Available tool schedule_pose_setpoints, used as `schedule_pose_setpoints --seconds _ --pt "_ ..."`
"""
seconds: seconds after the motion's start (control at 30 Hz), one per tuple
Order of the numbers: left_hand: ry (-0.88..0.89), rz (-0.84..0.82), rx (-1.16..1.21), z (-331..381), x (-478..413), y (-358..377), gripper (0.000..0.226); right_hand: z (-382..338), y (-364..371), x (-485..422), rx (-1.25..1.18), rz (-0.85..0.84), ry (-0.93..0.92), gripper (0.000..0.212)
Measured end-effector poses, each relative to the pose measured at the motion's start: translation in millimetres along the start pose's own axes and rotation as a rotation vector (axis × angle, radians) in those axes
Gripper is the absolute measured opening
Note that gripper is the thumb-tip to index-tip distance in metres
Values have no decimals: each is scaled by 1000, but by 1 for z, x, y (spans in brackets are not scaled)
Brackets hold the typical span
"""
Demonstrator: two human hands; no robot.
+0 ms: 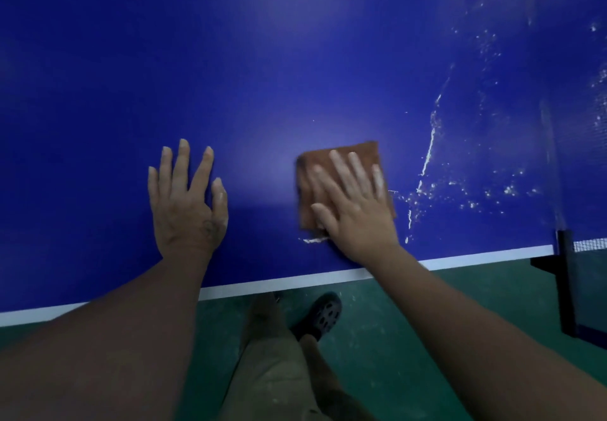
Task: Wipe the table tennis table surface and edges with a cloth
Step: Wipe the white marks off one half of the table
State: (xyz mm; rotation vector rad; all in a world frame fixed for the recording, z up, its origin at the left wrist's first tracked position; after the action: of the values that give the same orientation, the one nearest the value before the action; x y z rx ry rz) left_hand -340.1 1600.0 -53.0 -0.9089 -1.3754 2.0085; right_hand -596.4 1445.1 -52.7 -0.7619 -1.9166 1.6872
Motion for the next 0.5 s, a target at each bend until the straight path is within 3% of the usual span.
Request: schedule_pose_setpoints --seconds 0.13,0.3,0.37,0.5 --pt "-6 19 1 2 0 -1 52 62 -15 16 11 -75 365 68" --pt "-1 18 -15 2 0 0 52 26 -12 -8 -37 -46 571 69" --pt "-2 15 -15 2 0 1 53 -9 -7 -15 -40 -25 517 69" --pt "-2 18 -19 3 0 1 53 -78 10 7 -96 40 167 66"
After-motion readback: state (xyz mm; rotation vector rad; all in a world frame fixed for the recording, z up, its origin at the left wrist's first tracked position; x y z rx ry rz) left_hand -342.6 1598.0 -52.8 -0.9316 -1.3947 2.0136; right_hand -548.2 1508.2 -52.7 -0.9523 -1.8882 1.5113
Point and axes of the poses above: each hand's wrist, its own x-axis away from the middle knuckle, its own y-axis out of the palm, z = x × y, the point moved 1 cm from there along -x, towards the middle knuckle, and after that the axes turned 6 degrees about z, right-handed, at the moved point
